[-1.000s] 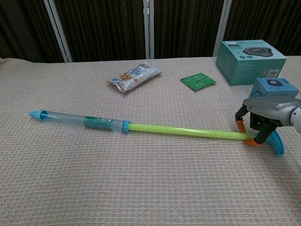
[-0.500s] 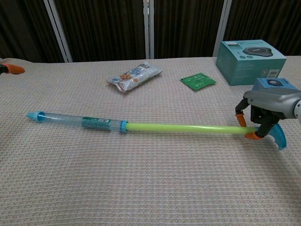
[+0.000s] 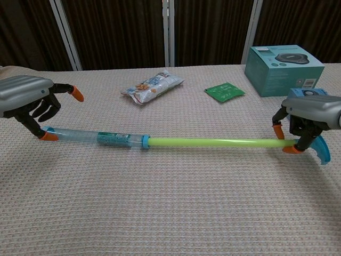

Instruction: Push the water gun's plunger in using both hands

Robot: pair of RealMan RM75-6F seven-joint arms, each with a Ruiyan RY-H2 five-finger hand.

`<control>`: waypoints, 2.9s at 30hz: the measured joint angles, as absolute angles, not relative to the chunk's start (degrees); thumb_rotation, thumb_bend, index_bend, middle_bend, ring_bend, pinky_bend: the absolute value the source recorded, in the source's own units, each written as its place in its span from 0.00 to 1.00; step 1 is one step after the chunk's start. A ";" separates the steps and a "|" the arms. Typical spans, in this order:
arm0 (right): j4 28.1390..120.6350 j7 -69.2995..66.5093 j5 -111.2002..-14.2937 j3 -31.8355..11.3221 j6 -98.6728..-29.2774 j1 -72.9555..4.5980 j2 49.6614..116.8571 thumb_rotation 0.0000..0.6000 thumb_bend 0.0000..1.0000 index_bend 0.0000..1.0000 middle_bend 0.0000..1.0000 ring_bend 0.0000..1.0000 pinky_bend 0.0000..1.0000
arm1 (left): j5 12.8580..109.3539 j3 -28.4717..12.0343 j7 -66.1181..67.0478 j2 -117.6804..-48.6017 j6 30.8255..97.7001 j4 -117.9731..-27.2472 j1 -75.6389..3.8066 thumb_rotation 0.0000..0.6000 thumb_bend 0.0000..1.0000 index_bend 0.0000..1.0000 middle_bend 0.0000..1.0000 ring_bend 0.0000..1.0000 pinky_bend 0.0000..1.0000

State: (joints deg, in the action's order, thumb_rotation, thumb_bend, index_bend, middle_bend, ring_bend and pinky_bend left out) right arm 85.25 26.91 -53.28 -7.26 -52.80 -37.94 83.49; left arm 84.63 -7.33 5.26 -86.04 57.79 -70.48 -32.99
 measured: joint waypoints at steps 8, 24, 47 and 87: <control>85.53 27.24 -52.88 -7.06 -53.30 -38.10 82.93 1.00 0.46 0.71 1.00 1.00 1.00 | 82.54 -8.28 3.67 -91.31 53.14 -63.22 -36.69 1.00 0.00 0.34 0.96 0.91 1.00; 86.19 27.89 -53.24 -6.40 -53.65 -38.49 82.38 1.00 0.46 0.72 1.00 1.00 1.00 | 70.36 -10.78 8.88 -91.54 42.89 -64.71 -41.26 1.00 0.07 0.41 0.96 0.91 1.00; 86.42 27.24 -52.95 -6.31 -54.20 -38.49 81.52 1.00 0.47 0.72 1.00 1.00 1.00 | 62.06 -10.48 11.62 -93.52 40.33 -64.06 -43.59 1.00 0.40 0.71 0.96 0.91 1.00; 90.19 32.20 -48.95 -10.30 -55.28 -44.98 87.95 1.00 0.48 0.72 1.00 1.00 1.00 | 58.91 -13.24 14.57 -97.68 48.03 -75.68 -46.95 1.00 0.42 0.83 0.96 0.91 1.00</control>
State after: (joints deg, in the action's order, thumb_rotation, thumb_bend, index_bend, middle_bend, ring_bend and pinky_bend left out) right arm 90.19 32.20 -48.95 -10.30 -55.28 -44.98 87.95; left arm 58.91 -13.24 14.57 -97.68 48.03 -75.68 -46.95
